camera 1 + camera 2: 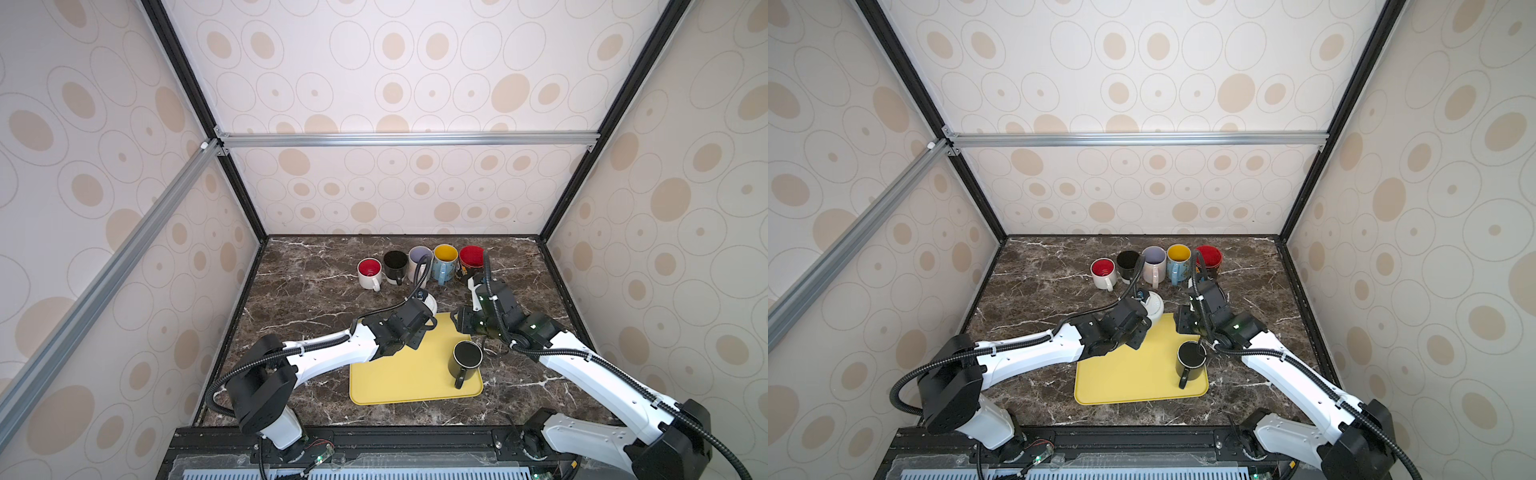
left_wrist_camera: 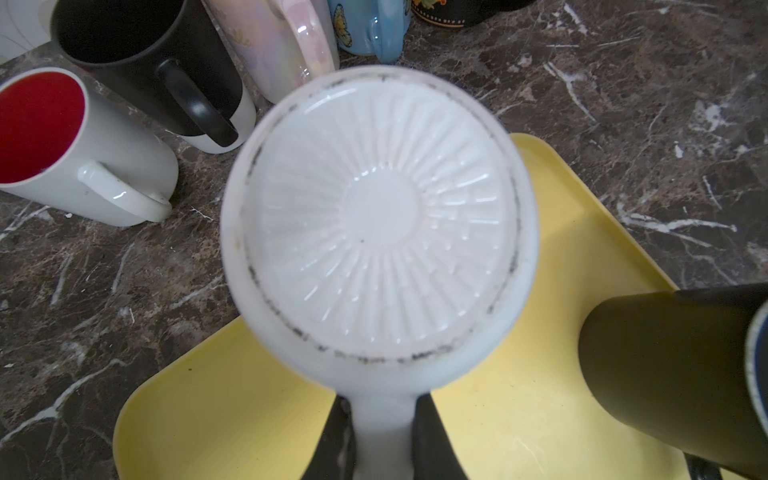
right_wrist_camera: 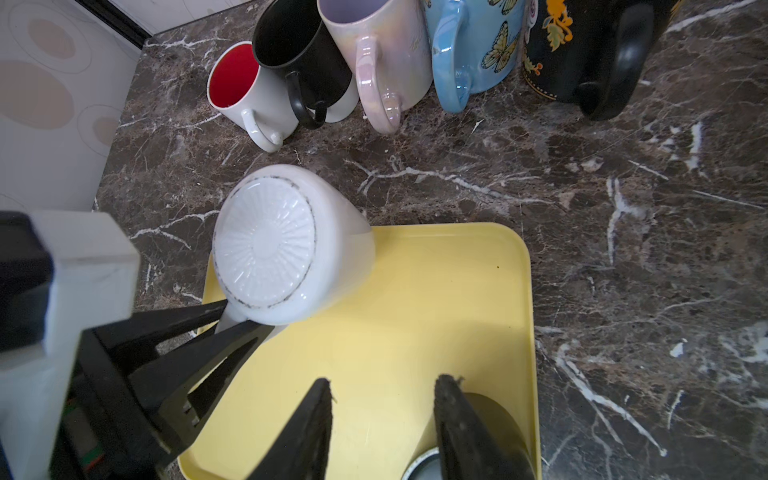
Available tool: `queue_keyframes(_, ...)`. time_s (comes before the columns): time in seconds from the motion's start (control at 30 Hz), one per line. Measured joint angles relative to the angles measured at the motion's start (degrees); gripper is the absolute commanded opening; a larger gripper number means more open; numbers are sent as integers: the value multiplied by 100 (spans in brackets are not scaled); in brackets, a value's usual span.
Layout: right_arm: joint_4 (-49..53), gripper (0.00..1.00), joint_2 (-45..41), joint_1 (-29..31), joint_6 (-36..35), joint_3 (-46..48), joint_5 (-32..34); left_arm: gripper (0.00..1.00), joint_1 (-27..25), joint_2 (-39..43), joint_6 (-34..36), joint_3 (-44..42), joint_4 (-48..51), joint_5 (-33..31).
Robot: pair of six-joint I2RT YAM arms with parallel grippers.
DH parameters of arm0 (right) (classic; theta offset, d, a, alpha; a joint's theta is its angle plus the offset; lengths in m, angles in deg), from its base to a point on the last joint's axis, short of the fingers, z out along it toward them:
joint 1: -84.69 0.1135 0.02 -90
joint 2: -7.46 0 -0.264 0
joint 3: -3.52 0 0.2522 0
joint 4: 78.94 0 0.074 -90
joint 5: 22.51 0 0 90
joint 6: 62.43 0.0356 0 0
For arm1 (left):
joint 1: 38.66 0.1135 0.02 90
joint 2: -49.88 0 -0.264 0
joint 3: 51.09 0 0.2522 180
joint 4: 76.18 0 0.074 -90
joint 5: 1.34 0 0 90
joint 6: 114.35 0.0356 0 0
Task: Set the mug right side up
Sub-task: 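Lift the white mug with the left gripper toward the right gripper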
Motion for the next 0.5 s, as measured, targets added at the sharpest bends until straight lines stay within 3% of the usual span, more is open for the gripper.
queue_keyframes(0.3, -393, 44, -129, 0, 26, 254, -116, 0, 245, 487, -138, -323, -203, 264)
queue_keyframes(0.5, -883, 45, -184, 0, 42, 564, -232, 0, 715, 1134, -398, -780, -612, 638)
